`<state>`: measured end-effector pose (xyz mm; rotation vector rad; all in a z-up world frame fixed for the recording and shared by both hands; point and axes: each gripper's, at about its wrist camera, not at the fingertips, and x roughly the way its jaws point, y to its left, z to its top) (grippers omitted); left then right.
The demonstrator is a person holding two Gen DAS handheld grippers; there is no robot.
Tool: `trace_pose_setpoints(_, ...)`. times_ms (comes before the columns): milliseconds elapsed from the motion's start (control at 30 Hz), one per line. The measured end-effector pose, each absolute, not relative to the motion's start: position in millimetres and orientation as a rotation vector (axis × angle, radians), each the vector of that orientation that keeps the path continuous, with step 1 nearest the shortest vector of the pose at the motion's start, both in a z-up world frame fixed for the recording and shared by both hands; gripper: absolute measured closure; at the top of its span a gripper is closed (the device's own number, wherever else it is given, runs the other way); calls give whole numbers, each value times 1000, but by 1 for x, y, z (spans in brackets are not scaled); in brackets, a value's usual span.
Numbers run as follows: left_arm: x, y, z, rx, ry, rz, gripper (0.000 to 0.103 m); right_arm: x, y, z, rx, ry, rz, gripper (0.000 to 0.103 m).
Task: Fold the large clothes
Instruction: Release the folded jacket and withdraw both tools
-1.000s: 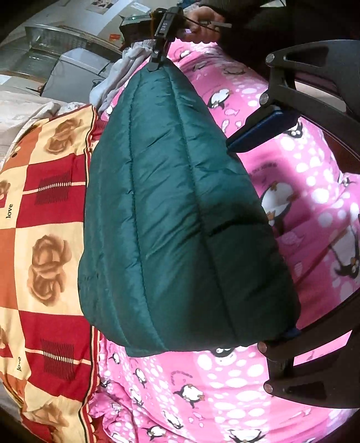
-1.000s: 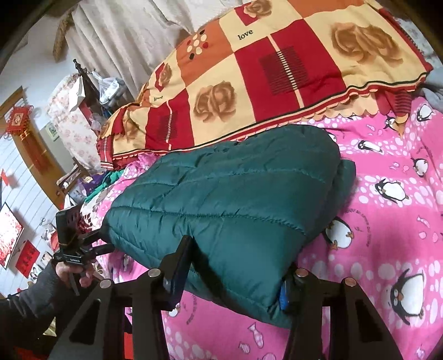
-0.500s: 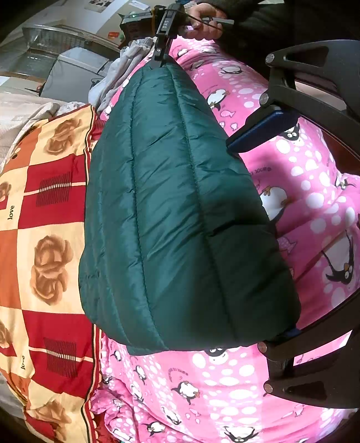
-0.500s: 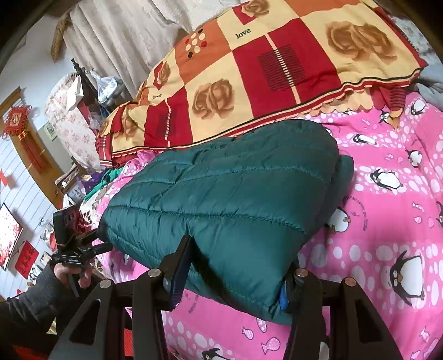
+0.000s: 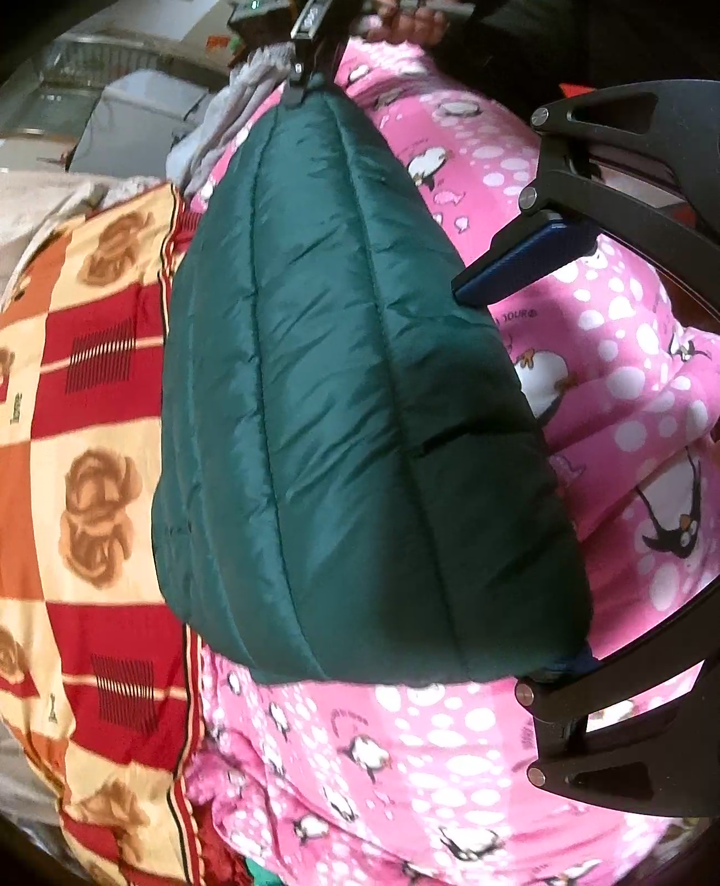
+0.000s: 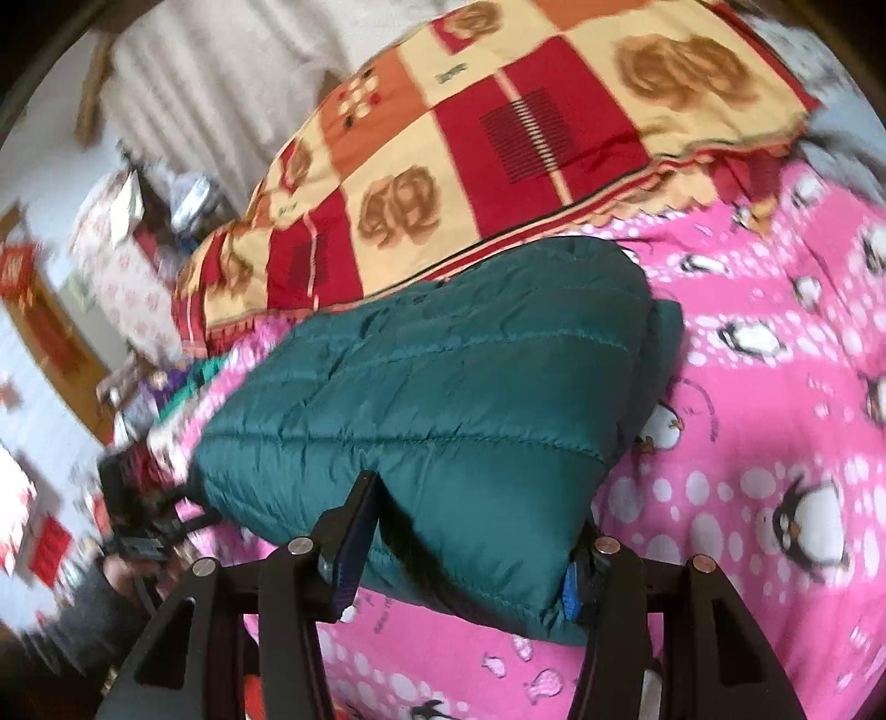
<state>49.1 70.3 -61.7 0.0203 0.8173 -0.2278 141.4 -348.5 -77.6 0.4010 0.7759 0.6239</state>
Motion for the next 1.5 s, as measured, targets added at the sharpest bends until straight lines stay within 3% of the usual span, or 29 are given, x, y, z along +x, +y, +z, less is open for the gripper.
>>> trace_pose_setpoints(333,13,61,-53,-44,836,58,0,80,-333,-53,158,701,379,47)
trace_pose_setpoints(733,-20,21,-20,-5,772,42,0,28,-325,-37,105,851,237,48)
trace_pose_setpoints(933,-30,7,3,18,730,73,0,3,-309,-22,4,834,254,47)
trace_pose_setpoints(1500,-48,-20,49,-14,663,105,0,-7,-302,-2,-33,788,247,47)
